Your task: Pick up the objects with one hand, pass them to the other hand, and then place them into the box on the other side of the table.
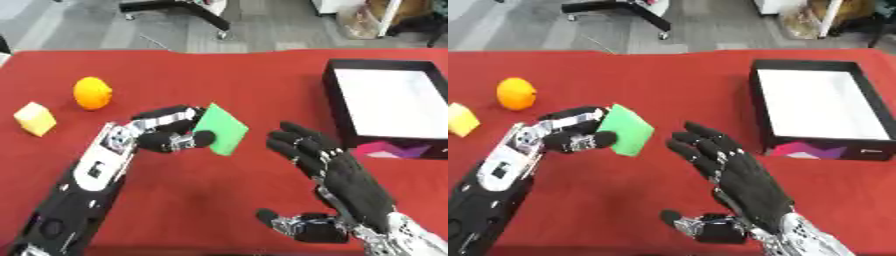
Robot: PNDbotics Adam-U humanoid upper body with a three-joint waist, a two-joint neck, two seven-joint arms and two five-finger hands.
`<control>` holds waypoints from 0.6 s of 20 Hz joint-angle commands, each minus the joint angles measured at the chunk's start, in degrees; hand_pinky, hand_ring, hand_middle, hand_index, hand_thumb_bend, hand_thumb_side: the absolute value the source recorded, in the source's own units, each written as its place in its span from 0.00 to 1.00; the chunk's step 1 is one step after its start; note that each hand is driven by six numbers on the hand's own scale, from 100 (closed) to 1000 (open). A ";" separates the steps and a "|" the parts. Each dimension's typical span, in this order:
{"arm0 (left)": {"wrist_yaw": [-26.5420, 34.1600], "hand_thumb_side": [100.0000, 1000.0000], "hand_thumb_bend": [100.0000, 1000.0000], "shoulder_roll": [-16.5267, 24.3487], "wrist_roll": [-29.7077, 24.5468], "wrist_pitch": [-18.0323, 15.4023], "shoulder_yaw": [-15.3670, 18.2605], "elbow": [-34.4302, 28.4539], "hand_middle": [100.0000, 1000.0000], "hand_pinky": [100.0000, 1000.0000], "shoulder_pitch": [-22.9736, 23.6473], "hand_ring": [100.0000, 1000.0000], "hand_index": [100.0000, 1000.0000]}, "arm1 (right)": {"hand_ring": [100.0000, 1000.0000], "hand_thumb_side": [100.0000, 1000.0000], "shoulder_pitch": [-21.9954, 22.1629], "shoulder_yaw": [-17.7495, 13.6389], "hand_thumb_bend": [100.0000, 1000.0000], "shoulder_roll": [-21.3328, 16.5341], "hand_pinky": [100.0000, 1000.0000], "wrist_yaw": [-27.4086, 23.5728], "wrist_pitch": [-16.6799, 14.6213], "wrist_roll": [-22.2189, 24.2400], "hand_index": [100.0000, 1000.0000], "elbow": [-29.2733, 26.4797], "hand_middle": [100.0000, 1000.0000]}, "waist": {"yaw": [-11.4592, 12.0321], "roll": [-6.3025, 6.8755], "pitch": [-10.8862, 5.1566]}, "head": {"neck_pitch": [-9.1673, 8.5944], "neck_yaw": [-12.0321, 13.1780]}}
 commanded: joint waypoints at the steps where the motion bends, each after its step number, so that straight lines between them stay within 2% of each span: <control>1: 3.12 0.74 0.00 1.16 -0.06 1.76 -0.44 -1.90 0.48 0.62 -1.35 0.54 0.56 | 0.94 0.32 -1.17 -0.13 0.46 -0.23 0.87 1.36 -0.51 -0.28 0.92 -1.23 0.85 | -0.12 -0.08 -0.73 | -0.16 -0.19; 7: 8.38 0.73 0.00 1.44 -0.06 5.15 -0.58 -2.94 0.47 0.62 -2.13 0.54 0.56 | 0.92 0.32 -2.72 0.19 0.44 -0.12 0.86 1.70 -1.72 -1.45 0.91 -1.23 0.84 | -0.13 -0.12 -0.76 | -0.16 -0.46; 12: 10.21 0.72 0.00 0.49 -0.06 6.83 -1.18 -3.97 0.47 0.62 -2.83 0.55 0.56 | 0.91 0.33 -4.83 0.16 0.43 0.11 0.86 0.90 -3.04 -0.95 0.91 -1.23 0.83 | -0.12 -0.24 -0.78 | -0.16 -0.61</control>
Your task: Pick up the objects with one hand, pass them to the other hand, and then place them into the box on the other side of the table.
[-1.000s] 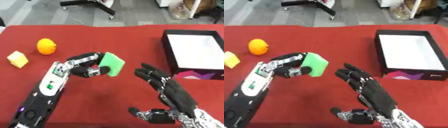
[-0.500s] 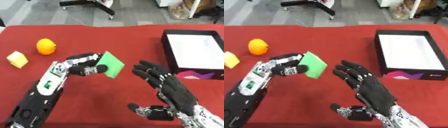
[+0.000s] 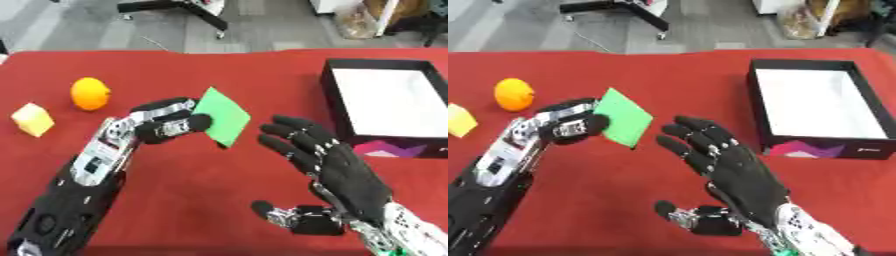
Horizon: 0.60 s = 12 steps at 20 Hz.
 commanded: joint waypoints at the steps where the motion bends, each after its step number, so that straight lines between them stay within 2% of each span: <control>1: 1.14 0.71 0.00 -0.16 0.00 0.90 -0.22 -1.68 0.47 0.62 -1.32 0.55 0.56 | 0.91 0.33 -1.59 -0.49 0.42 -0.08 0.86 -0.75 -0.84 0.15 0.91 -1.23 0.83 | -0.02 -0.25 -0.77 | -0.16 -0.25; 7: 1.70 0.70 0.00 -1.04 0.00 1.40 0.36 -1.47 0.47 0.62 -1.07 0.53 0.56 | 0.89 0.34 -3.45 -1.57 0.41 1.00 0.85 -1.90 -1.04 -0.25 0.90 -1.23 0.82 | -0.02 -0.54 -0.60 | -0.16 -0.48; 12: 1.88 0.71 0.00 -1.25 0.00 1.70 0.72 -0.93 0.47 0.62 -0.50 0.53 0.55 | 0.88 0.34 -4.51 -2.74 0.40 1.85 0.84 -1.89 0.18 -0.99 0.90 -1.23 0.81 | -0.08 -0.74 -0.53 | -0.16 -0.54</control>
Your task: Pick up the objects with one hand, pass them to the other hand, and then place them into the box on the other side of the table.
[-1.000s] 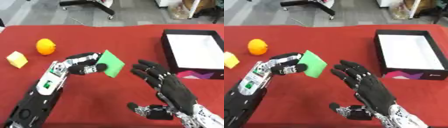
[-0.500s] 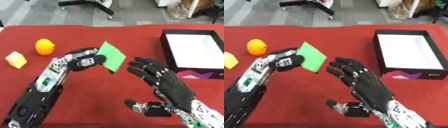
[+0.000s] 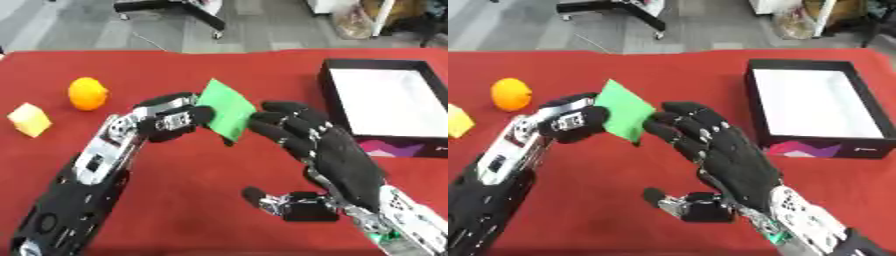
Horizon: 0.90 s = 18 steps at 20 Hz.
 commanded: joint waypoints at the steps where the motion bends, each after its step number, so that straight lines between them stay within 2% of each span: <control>1: 0.45 0.71 0.00 0.05 -0.01 0.34 0.79 -0.31 0.47 0.62 -0.56 0.53 0.56 | 0.88 0.34 -1.22 -1.41 0.40 0.31 0.84 -0.39 0.94 -0.60 0.90 -1.22 0.81 | -0.08 -0.10 -0.55 | -0.16 -0.27; 8: 0.53 0.69 0.00 -0.52 -0.01 0.86 1.61 -0.10 0.47 0.62 -0.44 0.52 0.56 | 0.88 0.35 -2.65 -3.21 0.41 1.74 0.83 -1.03 3.70 -1.45 0.90 -1.22 0.80 | -0.19 -0.33 -0.62 | -0.16 -0.24; 18: -0.48 0.67 0.00 -1.64 -0.01 0.94 2.07 0.23 0.47 0.62 -0.60 0.49 0.56 | 0.88 0.35 -3.98 -3.96 0.43 3.23 0.81 -1.67 8.64 -0.80 0.91 -1.22 0.79 | -0.33 -0.67 -0.57 | -0.16 -0.42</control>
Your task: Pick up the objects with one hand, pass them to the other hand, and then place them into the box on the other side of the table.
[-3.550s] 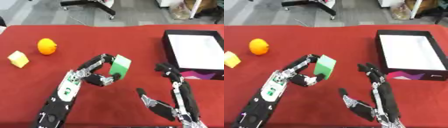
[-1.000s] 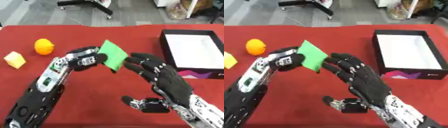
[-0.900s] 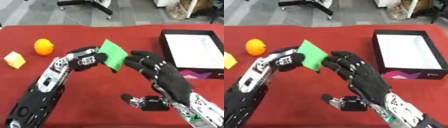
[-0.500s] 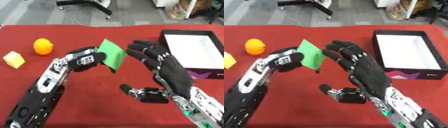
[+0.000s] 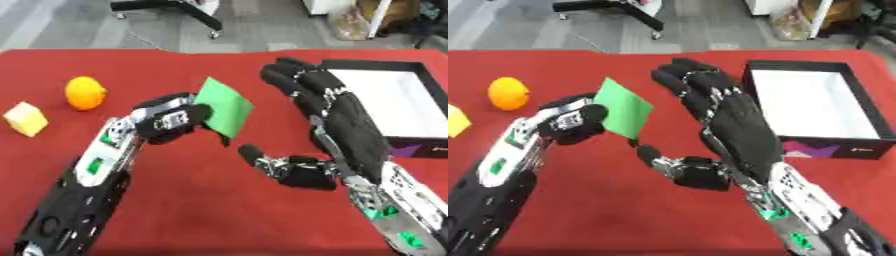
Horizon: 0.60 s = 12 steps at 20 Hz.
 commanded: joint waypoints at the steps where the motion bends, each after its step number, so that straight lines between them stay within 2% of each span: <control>1: -0.30 0.67 0.00 -0.12 -0.03 0.16 0.71 -0.48 0.47 0.62 -0.94 0.49 0.55 | 0.88 0.35 -1.10 -0.86 0.43 0.24 0.81 -0.25 1.33 0.08 0.91 -1.21 0.79 | -0.10 -0.09 -0.57 | -0.16 -0.18; 3: -0.33 0.67 0.00 -0.32 -0.03 0.22 0.93 -0.49 0.47 0.62 -0.95 0.48 0.55 | 0.88 0.35 -1.25 -0.89 0.43 0.40 0.81 -0.31 1.65 0.10 0.91 -1.21 0.79 | -0.10 -0.13 -0.56 | -0.16 -0.21; 4: -0.62 0.66 0.00 -0.42 -0.03 0.10 1.11 -0.54 0.48 0.64 -1.03 0.61 0.56 | 0.88 0.35 -1.36 -0.69 0.43 0.50 0.81 -0.52 1.68 0.09 0.91 -1.21 0.78 | -0.07 -0.16 -0.57 | -0.16 -0.25; 12: -1.56 0.65 0.00 -2.06 -0.03 -0.41 0.46 -0.35 0.48 0.64 -1.83 0.62 0.56 | 0.88 0.35 -2.65 0.60 0.43 0.89 0.81 -2.37 0.71 1.21 0.91 -1.21 0.78 | -0.07 -0.23 -0.64 | -0.16 -0.39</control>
